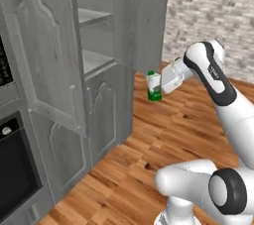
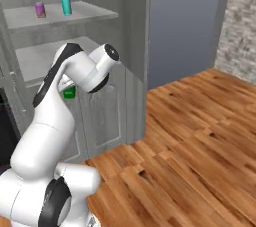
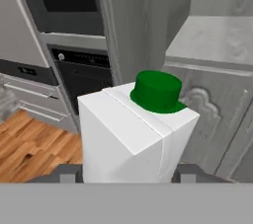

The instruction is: Pick the water bottle, can, milk from the counter and place them in the open cabinet.

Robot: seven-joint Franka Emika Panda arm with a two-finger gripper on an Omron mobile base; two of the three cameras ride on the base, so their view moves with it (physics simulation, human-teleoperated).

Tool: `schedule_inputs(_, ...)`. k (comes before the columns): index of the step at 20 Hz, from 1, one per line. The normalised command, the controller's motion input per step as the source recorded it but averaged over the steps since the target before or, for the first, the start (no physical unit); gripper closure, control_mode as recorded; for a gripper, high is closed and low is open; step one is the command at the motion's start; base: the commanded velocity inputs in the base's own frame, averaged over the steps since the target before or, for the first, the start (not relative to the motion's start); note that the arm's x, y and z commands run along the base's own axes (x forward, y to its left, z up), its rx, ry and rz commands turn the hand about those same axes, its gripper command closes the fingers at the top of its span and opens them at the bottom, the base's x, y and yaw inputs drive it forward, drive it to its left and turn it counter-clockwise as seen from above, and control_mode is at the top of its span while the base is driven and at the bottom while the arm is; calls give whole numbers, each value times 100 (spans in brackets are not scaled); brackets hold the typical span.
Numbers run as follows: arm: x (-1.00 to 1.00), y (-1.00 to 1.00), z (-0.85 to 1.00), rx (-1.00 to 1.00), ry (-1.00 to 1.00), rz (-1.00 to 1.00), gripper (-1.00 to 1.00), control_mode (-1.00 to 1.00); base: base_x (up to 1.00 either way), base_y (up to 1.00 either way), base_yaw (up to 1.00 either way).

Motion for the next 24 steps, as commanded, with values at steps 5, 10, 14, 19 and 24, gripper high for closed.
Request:
schedule_inputs(5, 0, 0, 0, 0, 0, 0, 100, 100, 47, -30, 44)
schedule_inputs(10, 0, 0, 0, 0, 0, 0, 100, 100, 61, -52, 32)
schedule_inputs(14, 0, 0, 0, 0, 0, 0, 100, 100, 42, -74, 18)
schedule_inputs(19, 0, 0, 0, 0, 0, 0, 100, 100, 68, -15, 20)
schedule_inputs(24, 0, 0, 0, 0, 0, 0, 100, 100, 49, 4, 34)
